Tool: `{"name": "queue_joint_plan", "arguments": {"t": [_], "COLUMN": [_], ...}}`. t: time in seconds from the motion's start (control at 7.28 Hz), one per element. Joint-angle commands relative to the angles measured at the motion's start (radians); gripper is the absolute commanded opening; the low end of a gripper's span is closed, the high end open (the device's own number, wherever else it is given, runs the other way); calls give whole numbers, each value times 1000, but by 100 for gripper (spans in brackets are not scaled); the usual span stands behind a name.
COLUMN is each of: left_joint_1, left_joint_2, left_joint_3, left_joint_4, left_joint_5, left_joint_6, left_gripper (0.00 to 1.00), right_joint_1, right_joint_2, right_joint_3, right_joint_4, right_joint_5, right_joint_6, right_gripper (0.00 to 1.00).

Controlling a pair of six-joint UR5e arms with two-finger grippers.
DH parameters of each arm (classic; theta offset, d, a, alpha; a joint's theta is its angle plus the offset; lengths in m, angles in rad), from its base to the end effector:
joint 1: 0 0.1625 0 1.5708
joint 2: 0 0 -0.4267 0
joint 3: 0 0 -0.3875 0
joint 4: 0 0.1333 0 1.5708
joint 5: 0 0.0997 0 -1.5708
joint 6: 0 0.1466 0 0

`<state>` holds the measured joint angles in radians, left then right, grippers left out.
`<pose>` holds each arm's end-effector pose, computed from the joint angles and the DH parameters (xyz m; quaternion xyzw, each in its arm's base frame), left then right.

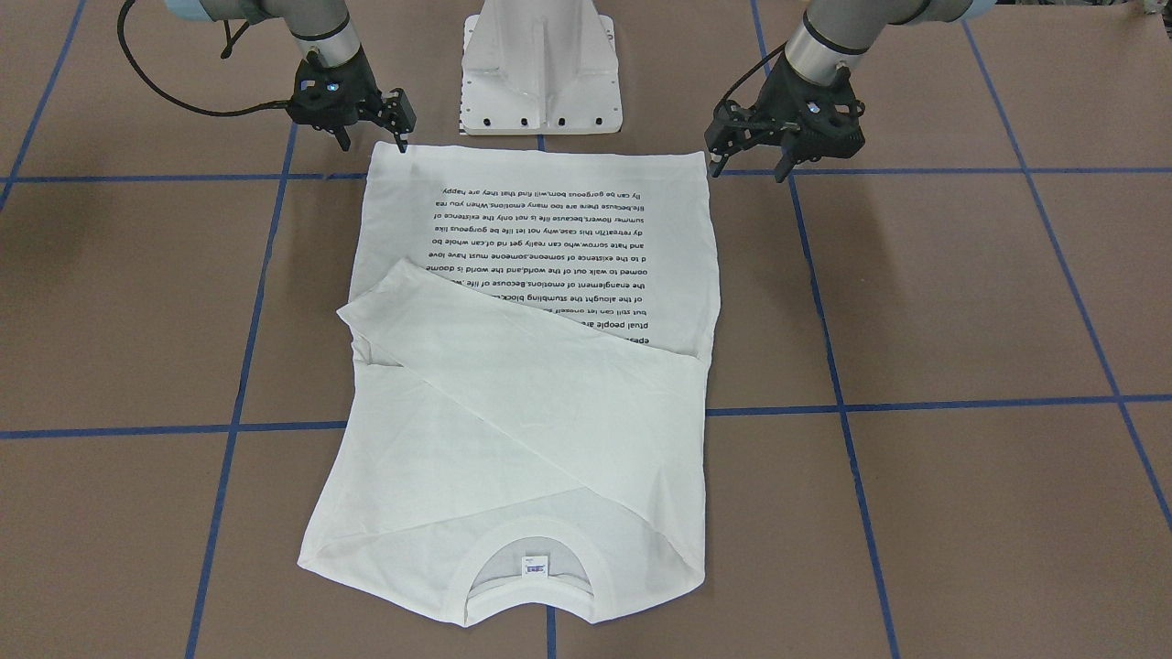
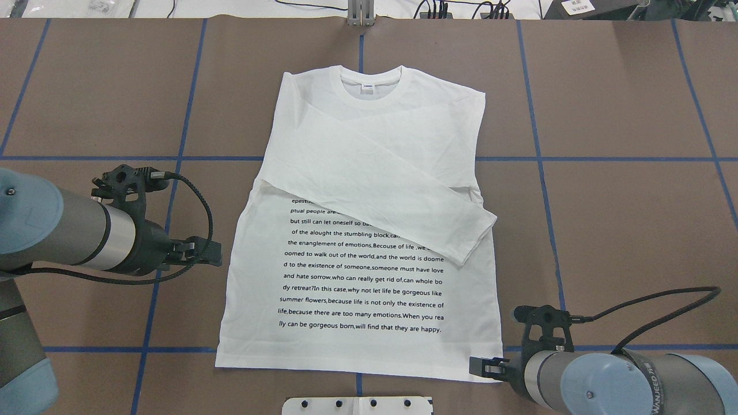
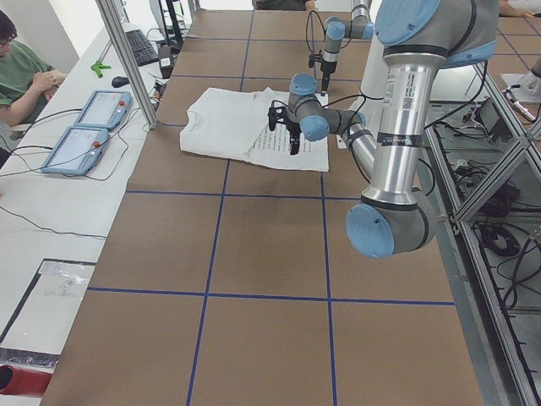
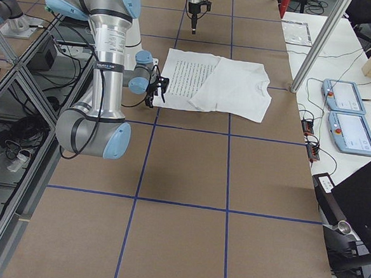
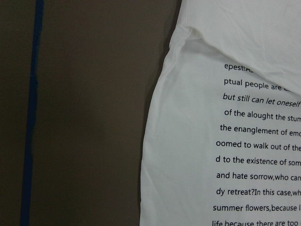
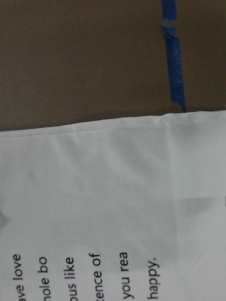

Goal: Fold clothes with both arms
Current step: 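Lower both grippers onto the hem corners nearest the robot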

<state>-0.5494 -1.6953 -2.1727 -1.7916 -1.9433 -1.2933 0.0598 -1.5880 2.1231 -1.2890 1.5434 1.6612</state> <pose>0.3947 -0.3354 0.3273 0.0292 0.4767 -0.0348 0.8779 -0.4920 -0.1670 0.4192 0.0065 -0.3973 0.0743 0.9147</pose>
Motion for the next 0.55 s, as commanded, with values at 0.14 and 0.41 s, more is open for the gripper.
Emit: {"name": "queue_joint_plan", "arguments": {"t": [0.14,0.41], "left_joint_1": [0,2], "left_joint_2": [-1,-6], "left_joint_3": [2,2], "left_joint_4": [0,0], "left_joint_5": [0,0], "left_joint_6": [0,0], "left_gripper": [99,99], "right_joint_1": [-2,0], "right_joint_2": [43,45], "right_joint_3": [-2,-2], "right_joint_4": [-58,-56], "right_joint_5": [3,21], "right_joint_6": [0,0], "right_gripper": [87,77]}}
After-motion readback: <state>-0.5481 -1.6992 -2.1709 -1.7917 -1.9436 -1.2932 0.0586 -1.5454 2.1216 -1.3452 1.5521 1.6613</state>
